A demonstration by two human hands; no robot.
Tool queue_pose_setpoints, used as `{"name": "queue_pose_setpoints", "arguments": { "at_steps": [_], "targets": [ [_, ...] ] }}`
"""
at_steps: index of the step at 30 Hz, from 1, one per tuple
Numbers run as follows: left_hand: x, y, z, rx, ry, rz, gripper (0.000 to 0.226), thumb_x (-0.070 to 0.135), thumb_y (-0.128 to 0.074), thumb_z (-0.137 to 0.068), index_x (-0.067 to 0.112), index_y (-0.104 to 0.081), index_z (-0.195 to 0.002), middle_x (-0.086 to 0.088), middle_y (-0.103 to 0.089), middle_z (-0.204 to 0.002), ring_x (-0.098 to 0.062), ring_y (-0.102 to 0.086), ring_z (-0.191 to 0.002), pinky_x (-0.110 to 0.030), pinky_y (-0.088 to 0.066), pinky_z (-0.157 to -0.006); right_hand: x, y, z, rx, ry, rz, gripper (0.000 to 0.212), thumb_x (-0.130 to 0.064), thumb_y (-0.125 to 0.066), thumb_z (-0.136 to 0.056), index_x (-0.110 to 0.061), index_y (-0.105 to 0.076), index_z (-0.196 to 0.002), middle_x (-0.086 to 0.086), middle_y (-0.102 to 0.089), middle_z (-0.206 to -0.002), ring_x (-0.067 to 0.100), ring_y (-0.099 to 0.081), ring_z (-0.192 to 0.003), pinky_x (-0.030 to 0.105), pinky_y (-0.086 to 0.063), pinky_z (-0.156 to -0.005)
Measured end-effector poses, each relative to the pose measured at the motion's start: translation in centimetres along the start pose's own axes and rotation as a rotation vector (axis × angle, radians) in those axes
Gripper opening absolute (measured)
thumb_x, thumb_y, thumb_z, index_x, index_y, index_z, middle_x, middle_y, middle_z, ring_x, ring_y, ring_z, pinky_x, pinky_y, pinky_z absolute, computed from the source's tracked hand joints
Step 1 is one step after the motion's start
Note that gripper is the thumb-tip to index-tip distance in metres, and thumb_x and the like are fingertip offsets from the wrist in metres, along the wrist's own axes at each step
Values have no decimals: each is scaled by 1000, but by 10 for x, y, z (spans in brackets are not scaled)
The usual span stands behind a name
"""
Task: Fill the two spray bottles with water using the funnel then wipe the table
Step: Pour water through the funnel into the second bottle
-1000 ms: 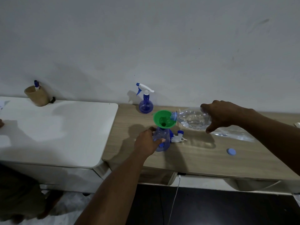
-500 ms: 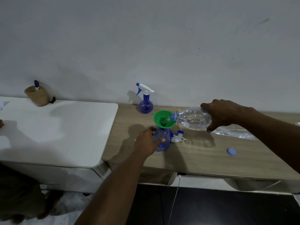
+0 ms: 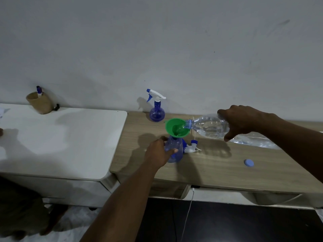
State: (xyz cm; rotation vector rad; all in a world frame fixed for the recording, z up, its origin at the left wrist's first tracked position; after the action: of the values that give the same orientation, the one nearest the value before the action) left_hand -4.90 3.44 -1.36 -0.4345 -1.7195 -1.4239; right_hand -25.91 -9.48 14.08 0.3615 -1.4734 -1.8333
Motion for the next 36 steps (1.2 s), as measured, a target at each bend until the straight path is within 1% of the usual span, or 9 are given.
{"name": "queue_pose_setpoints", "arguments": {
  "at_steps": [6, 16, 19, 21, 23, 25, 29, 33, 36],
  "targets": [
    [1, 0, 0, -5, -9, -15, 53, 46, -80, -77, 18, -63, -119, 0, -72, -103, -18, -67, -92, -36, -56, -82, 1, -2, -2, -3, 0, -8, 84, -61, -84, -61, -21, -47, -124, -11, -41, -78, 22, -57, -87, 31, -44, -66],
    [-1, 0, -1, -11, 18, -3, 52, 46, -80, -77, 19, -63, -118, 1, -71, -101, -17, -67, -90, -34, -55, -80, 4, -11, -7, 39, -4, -65, 84, -65, -83, -58, -23, -46, -120, -13, -43, -77, 24, -57, -90, 33, -45, -66],
    [-1, 0, -1, -9, 20, -6, 51, 45, -81, -77, 18, -64, -117, 1, -71, -100, -17, -67, -90, -30, -52, -78, 6, -15, -9, 84, -8, -200, 78, -63, -86, -57, -24, -45, -110, -9, -56, -82, 22, -54, -86, 35, -49, -70],
    [-1, 0, -1, -9, 21, -12, 52, 45, -81, -76, 18, -63, -118, 1, -71, -101, -17, -66, -91, -28, -50, -77, 9, -17, -8, 134, -19, -348, 74, -59, -90, -54, -26, -44, -101, -3, -67, -89, 20, -60, -84, 38, -54, -74],
    [-2, 0, -1, -4, 20, -8, 54, 45, -82, -75, 18, -63, -118, 0, -71, -102, -18, -67, -91, -28, -50, -76, 16, -17, -2, 217, -57, -548, 71, -52, -93, -52, -22, -50, -99, -5, -69, -88, 12, -64, -80, 30, -53, -69],
    [-4, -1, -2, 0, 34, 1, 57, 46, -82, -74, 18, -63, -120, 0, -71, -103, -17, -67, -91, -29, -51, -77, 26, -20, 4, 323, -114, -723, 69, -45, -95, -53, -19, -55, -103, -6, -69, -89, 5, -64, -78, 20, -46, -65],
    [-4, -2, -2, -9, 35, 0, 57, 47, -81, -76, 19, -62, -122, 2, -70, -102, -14, -65, -88, -27, -47, -74, 39, -42, 12, 504, -203, -917, 78, -55, -89, -55, -16, -59, -115, -4, -68, -99, 12, -64, -88, 22, -46, -74],
    [-3, -2, -2, -13, 41, -1, 55, 46, -81, -76, 20, -62, -120, 3, -71, -102, -15, -66, -88, -28, -48, -74, 40, -66, 15, 619, -288, -1110, 75, -52, -89, -59, -14, -61, -117, 0, -71, -104, 13, -66, -95, 12, -45, -73],
    [-3, -2, -2, -18, 46, -19, 53, 44, -81, -77, 21, -62, -120, 3, -71, -102, -16, -67, -90, -29, -51, -76, 40, -80, 15, 695, -367, -1171, 77, -56, -89, -60, -16, -62, -120, 0, -71, -110, 15, -66, -102, 23, -52, -83]
  ]
}}
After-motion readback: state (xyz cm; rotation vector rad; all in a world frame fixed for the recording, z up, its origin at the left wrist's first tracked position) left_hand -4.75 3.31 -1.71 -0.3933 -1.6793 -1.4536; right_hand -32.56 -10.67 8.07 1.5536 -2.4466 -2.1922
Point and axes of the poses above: each hand's wrist, its own z-axis away from the middle knuckle, its own y-axis out of the back of the hand, x = y × z, the point moved 10 cm from there along -z, towards the middle knuckle
